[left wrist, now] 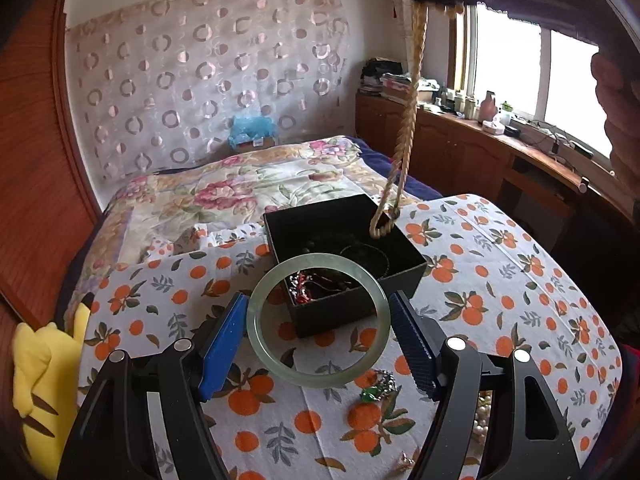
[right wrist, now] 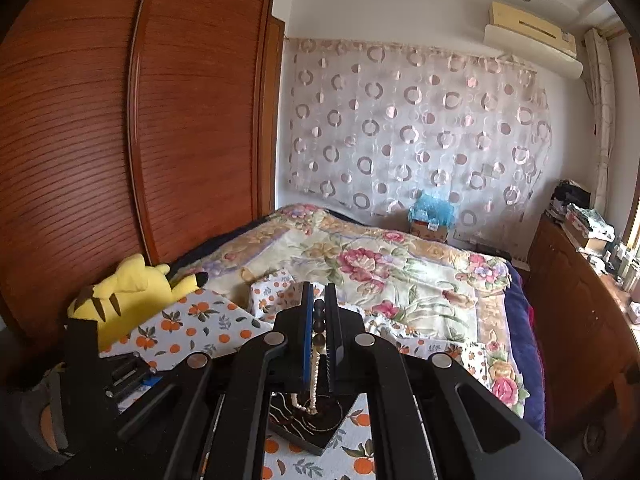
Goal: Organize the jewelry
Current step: 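Grasp the jade bangle with the left gripper while the right lowers the necklace into the box, then lower the jade bangle into the box and open the left gripper while the right releases the necklace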
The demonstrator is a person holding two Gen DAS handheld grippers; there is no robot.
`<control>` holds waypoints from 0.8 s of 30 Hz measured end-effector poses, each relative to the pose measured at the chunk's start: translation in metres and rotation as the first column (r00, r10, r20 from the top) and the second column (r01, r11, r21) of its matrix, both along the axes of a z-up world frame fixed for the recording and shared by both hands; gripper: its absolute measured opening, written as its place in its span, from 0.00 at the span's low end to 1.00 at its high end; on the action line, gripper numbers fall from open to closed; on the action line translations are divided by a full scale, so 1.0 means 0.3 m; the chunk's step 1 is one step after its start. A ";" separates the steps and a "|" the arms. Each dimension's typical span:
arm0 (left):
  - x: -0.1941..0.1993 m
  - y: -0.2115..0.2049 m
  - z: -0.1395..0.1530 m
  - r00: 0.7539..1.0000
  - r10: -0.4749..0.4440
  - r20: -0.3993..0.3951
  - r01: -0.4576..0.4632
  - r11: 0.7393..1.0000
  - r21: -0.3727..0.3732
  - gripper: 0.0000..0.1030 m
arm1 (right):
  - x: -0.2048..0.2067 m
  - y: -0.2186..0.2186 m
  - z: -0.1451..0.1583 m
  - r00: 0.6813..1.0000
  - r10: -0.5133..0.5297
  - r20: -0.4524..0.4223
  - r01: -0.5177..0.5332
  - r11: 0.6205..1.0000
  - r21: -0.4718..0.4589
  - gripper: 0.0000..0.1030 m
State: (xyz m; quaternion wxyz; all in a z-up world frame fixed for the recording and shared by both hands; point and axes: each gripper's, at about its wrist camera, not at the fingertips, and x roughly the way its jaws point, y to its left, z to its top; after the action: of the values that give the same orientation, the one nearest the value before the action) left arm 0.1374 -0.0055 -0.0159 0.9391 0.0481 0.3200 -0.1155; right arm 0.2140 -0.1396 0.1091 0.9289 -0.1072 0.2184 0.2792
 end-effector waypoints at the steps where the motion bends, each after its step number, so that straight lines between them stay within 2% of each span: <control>1: 0.005 0.002 0.000 1.000 0.002 0.000 -0.002 1.000 0.000 0.67 | 0.010 0.003 -0.021 1.000 -0.001 -0.015 0.001 1.000 -0.004 0.06; 13: 0.125 0.004 -0.008 0.999 0.032 -0.016 -0.032 0.999 0.021 0.67 | 0.110 0.005 -0.291 0.980 0.001 -0.201 -0.003 1.000 -0.009 0.07; 16: 0.161 -0.009 -0.011 0.999 0.036 -0.019 -0.036 0.999 0.033 0.67 | 0.117 -0.005 -0.329 0.975 -0.003 -0.221 0.002 1.000 -0.005 0.08; 18: 0.182 -0.019 -0.014 0.999 0.037 -0.021 -0.036 0.999 0.039 0.67 | 0.118 -0.018 -0.341 0.974 -0.008 -0.226 0.007 1.000 -0.006 0.13; 24: 0.251 -0.060 -0.026 0.999 0.039 -0.034 -0.037 0.997 0.062 0.67 | 0.101 -0.098 -0.367 0.974 -0.033 -0.222 0.032 0.999 -0.005 0.13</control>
State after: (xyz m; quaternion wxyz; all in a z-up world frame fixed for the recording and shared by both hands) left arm 0.2127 -0.0236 -0.0237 0.9335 0.0689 0.3406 -0.0887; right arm 0.2444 -0.1691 -0.0010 0.9030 -0.0725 0.3229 0.2739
